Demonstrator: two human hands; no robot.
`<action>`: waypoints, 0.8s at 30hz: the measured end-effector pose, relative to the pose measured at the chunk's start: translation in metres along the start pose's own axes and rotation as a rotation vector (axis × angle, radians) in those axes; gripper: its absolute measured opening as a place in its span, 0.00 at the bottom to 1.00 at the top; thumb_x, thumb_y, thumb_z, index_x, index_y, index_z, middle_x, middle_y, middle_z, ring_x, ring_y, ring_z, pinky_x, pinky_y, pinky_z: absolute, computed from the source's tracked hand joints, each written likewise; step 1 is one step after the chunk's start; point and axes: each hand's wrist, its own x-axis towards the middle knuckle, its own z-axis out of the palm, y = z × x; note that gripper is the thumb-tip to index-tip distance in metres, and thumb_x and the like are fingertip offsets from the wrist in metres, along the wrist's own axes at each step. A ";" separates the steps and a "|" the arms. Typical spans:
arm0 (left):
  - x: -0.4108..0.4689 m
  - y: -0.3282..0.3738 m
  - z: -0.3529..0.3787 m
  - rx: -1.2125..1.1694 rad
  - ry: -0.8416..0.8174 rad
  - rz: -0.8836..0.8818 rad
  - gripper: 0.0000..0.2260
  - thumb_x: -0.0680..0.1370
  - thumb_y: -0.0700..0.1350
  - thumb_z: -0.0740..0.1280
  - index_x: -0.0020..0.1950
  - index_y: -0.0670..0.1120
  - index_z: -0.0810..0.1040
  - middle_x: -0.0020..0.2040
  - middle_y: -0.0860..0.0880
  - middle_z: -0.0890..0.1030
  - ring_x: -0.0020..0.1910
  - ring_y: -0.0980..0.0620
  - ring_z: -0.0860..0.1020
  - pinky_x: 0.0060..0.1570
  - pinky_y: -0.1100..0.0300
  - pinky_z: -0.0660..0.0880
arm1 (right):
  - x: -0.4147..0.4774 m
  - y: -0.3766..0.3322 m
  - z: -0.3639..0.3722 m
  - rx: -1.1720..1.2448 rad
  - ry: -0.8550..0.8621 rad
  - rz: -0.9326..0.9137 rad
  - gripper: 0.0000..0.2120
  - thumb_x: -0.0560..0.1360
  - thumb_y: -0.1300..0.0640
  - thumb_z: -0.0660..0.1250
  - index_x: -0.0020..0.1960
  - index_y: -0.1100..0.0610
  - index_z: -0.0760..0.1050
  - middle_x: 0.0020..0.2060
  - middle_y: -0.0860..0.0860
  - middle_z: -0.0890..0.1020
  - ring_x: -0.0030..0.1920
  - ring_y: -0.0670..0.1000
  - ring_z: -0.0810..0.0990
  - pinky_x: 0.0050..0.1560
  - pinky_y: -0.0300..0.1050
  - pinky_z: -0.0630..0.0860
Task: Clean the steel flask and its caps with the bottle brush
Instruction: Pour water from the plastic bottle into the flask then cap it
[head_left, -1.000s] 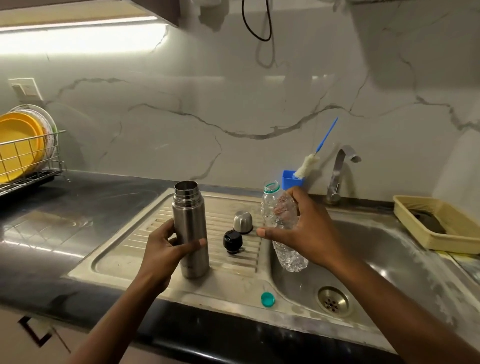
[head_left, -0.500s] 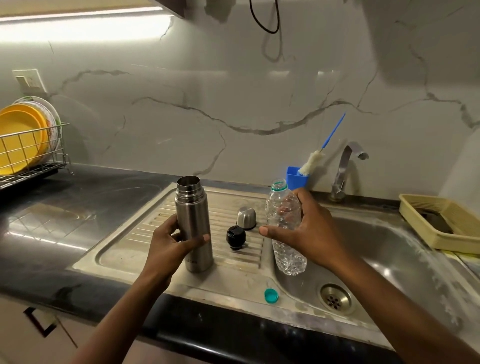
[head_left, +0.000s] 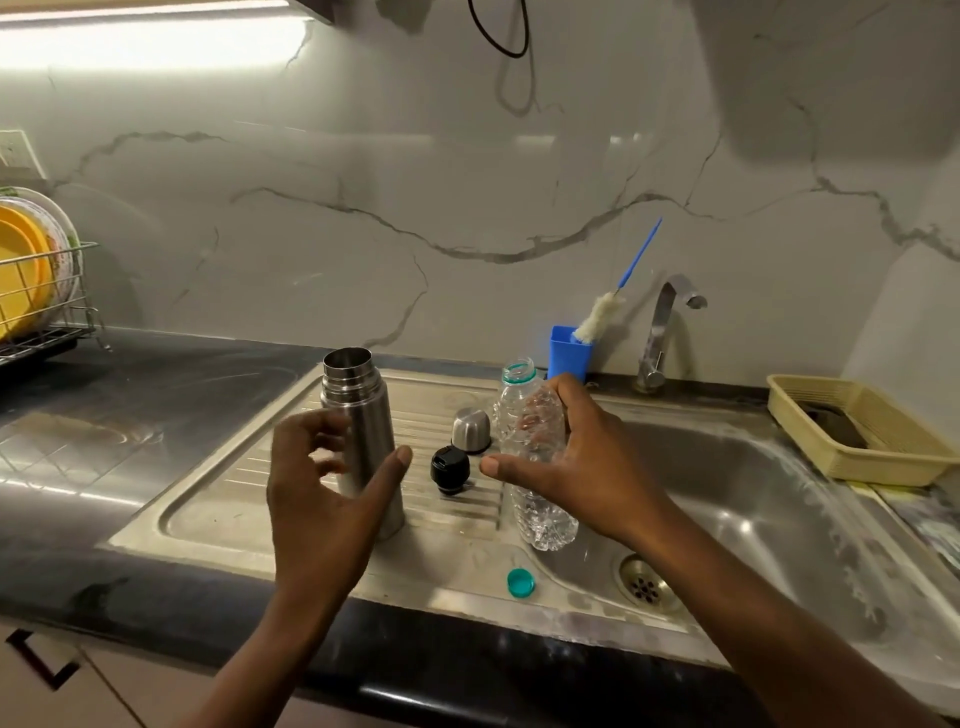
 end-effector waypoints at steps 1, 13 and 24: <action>-0.001 0.009 0.005 -0.021 -0.031 0.018 0.24 0.70 0.53 0.80 0.60 0.50 0.74 0.58 0.51 0.78 0.56 0.54 0.80 0.51 0.58 0.79 | 0.000 0.000 0.002 -0.001 -0.001 -0.005 0.33 0.63 0.34 0.82 0.59 0.42 0.68 0.52 0.39 0.82 0.48 0.36 0.81 0.44 0.30 0.76; -0.009 0.052 0.061 -0.260 -0.415 -0.116 0.28 0.71 0.51 0.82 0.68 0.59 0.75 0.59 0.64 0.84 0.56 0.61 0.84 0.51 0.61 0.84 | 0.001 0.000 0.013 -0.087 -0.013 -0.064 0.30 0.68 0.43 0.81 0.61 0.41 0.65 0.48 0.42 0.84 0.44 0.40 0.83 0.41 0.39 0.80; 0.019 0.038 0.040 -0.263 -0.310 -0.126 0.28 0.72 0.50 0.81 0.70 0.52 0.77 0.59 0.54 0.86 0.55 0.55 0.86 0.53 0.57 0.84 | -0.016 0.028 0.025 -0.485 -0.389 0.202 0.25 0.66 0.31 0.77 0.50 0.46 0.74 0.47 0.44 0.81 0.44 0.45 0.79 0.41 0.46 0.76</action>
